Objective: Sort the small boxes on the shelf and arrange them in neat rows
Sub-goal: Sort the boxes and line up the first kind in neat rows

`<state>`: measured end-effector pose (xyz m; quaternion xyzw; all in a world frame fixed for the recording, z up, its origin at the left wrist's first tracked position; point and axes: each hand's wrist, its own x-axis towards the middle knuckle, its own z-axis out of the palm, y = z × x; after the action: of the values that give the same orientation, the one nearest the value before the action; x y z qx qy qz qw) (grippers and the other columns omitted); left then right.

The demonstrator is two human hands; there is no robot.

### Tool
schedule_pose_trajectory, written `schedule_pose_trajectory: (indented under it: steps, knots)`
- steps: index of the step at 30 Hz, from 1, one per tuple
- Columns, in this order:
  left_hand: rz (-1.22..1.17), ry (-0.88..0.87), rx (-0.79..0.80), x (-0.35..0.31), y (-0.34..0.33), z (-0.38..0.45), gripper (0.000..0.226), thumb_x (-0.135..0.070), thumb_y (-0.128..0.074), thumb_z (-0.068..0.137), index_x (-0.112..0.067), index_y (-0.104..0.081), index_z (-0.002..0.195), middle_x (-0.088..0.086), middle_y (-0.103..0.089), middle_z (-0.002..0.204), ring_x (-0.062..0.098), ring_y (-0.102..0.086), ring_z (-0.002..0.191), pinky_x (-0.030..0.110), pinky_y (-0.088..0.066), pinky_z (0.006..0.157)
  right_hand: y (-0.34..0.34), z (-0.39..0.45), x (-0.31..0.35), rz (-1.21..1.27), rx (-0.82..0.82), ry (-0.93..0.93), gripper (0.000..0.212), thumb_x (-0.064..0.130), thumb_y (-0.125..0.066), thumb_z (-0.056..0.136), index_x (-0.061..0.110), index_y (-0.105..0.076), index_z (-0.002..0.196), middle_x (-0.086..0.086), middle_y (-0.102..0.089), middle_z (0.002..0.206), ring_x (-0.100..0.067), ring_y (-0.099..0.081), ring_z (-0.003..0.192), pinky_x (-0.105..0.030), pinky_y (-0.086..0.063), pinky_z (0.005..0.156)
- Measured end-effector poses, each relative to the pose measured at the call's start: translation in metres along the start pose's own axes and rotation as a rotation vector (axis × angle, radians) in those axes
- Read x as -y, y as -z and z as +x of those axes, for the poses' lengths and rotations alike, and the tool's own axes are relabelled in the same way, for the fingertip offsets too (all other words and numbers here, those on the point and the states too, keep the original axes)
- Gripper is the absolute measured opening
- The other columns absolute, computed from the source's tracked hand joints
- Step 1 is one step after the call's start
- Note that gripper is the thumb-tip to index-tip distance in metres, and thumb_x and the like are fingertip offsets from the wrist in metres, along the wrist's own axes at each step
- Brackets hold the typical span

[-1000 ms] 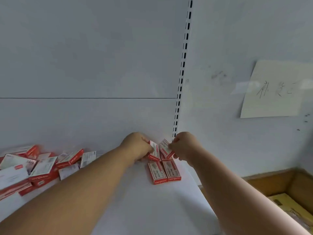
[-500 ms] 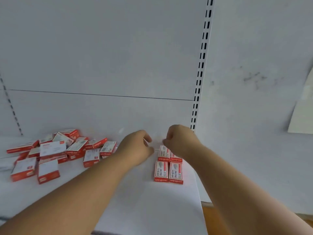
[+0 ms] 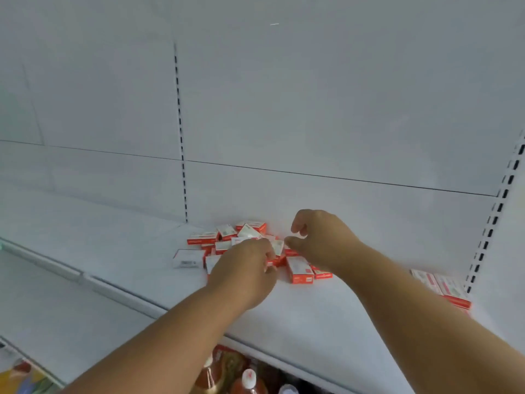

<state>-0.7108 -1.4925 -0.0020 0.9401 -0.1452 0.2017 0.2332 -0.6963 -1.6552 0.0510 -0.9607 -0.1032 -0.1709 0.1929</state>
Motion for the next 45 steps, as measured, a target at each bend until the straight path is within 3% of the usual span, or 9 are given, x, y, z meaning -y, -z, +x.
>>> schedule_pose_trajectory:
  steps: [8,16,21,24,31,35,38,41,45]
  knots:
    - [0.066,-0.002,-0.006,0.124,0.055,0.011,0.016,-0.029,-0.057,0.088,-0.029,-0.063,0.103,-0.008,-0.062,0.101,0.017,-0.058,0.091,0.031,-0.051,0.078,-0.067,0.051,0.101,-0.016,0.014,0.023,0.017,0.025,-0.062,0.088,0.020,-0.063,0.104,0.000,-0.060,0.106,-0.019,-0.059,0.096,-0.030,-0.047,0.079]
    - [0.046,0.020,0.041,0.178,0.052,0.059,0.019,-0.028,-0.058,0.088,-0.029,-0.063,0.106,-0.006,-0.060,0.102,0.017,-0.058,0.094,0.033,-0.051,0.081,-0.102,0.102,0.112,-0.095,0.088,-0.071,0.021,0.019,-0.061,0.088,0.022,-0.063,0.108,0.002,-0.063,0.111,-0.019,-0.057,0.101,-0.030,-0.049,0.085]
    - [0.125,0.033,0.201,0.196,0.041,0.089,0.033,-0.034,-0.057,0.092,-0.027,-0.057,0.124,0.001,-0.055,0.123,0.021,-0.053,0.113,0.036,-0.047,0.094,-0.120,0.135,0.108,-0.238,0.217,-0.135,0.025,0.019,-0.058,0.088,0.020,-0.061,0.113,0.001,-0.064,0.110,-0.020,-0.060,0.099,-0.035,-0.053,0.087]
    - [0.119,0.039,0.305,0.204,0.039,0.107,0.040,-0.036,-0.058,0.092,-0.026,-0.054,0.130,0.001,-0.057,0.130,0.022,-0.054,0.117,0.032,-0.045,0.096,-0.126,0.143,0.118,-0.381,0.316,-0.142,0.010,0.022,-0.054,0.089,0.018,-0.057,0.098,0.000,-0.063,0.096,-0.022,-0.056,0.092,-0.035,-0.053,0.081]
    - [-0.052,-0.035,0.410,0.236,0.045,0.128,0.015,-0.036,-0.064,0.087,-0.024,-0.064,0.096,-0.002,-0.067,0.097,0.018,-0.062,0.086,0.030,-0.050,0.071,-0.133,0.144,0.145,-0.467,0.305,-0.308,0.030,0.023,-0.056,0.089,0.017,-0.049,0.117,-0.006,-0.062,0.112,-0.026,-0.052,0.103,-0.034,-0.044,0.076]
    - [-0.533,0.140,0.287,0.256,0.038,0.134,0.005,-0.027,-0.065,0.089,-0.023,-0.064,0.091,-0.003,-0.069,0.085,0.017,-0.065,0.076,0.035,-0.053,0.069,-0.136,0.146,0.155,-0.102,0.054,-0.548,0.027,0.026,-0.051,0.094,0.015,-0.047,0.118,-0.007,-0.062,0.104,-0.023,-0.062,0.093,-0.038,-0.056,0.081]
    - [-0.926,0.266,0.279,0.262,0.033,0.135,0.009,-0.016,-0.065,0.091,-0.019,-0.065,0.099,0.001,-0.074,0.088,0.014,-0.070,0.070,0.038,-0.058,0.070,-0.138,0.141,0.165,0.620,-0.271,-0.693,0.027,0.015,-0.044,0.094,0.004,-0.060,0.113,-0.018,-0.069,0.099,-0.025,-0.063,0.081,-0.040,-0.056,0.071]
    - [-1.141,0.266,0.306,0.256,0.036,0.133,0.015,-0.011,-0.062,0.092,-0.021,-0.065,0.104,0.000,-0.073,0.095,0.014,-0.072,0.076,0.033,-0.057,0.069,-0.142,0.122,0.189,1.381,-0.491,-0.716,0.031,0.008,-0.034,0.098,0.000,-0.062,0.108,-0.024,-0.070,0.090,-0.022,-0.055,0.062,-0.030,-0.037,0.055]
    - [-1.104,0.137,0.322,0.251,0.048,0.117,0.021,-0.015,-0.062,0.094,-0.024,-0.063,0.112,-0.007,-0.072,0.100,0.010,-0.073,0.081,0.038,-0.061,0.080,-0.147,0.102,0.209,1.410,-0.568,-0.603,0.033,0.002,-0.031,0.100,-0.002,-0.061,0.114,-0.026,-0.069,0.099,-0.024,-0.059,0.069,-0.031,-0.041,0.061]
